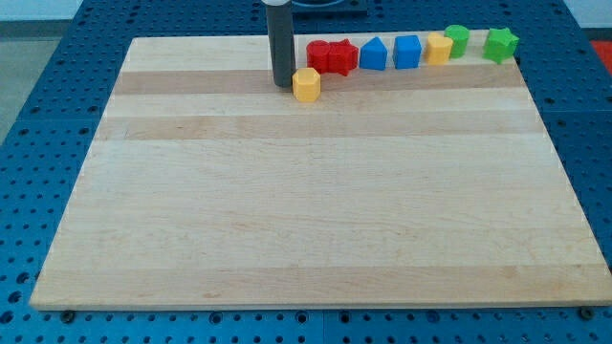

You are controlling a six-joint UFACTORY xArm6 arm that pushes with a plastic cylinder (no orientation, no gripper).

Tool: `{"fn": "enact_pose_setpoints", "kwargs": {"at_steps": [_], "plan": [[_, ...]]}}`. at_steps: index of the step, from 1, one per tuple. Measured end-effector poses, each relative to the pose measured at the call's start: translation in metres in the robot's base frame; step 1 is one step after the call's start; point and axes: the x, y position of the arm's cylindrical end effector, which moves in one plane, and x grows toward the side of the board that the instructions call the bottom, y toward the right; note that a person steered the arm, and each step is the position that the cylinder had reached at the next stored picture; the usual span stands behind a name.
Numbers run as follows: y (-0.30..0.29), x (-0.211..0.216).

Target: Separate the red blocks

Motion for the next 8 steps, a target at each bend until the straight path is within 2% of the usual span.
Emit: {"fn": "enact_pose_setpoints", "kwargs": {"at_steps": [1,2,3,4,6,7,8], "plan": [[0.000,-0.021],[0.000,-0.094],[0.018,-0.106],[0.077,-0.105],[0.088,-0.099],[0.087,-0.043],[0.087,-0.034]]}}
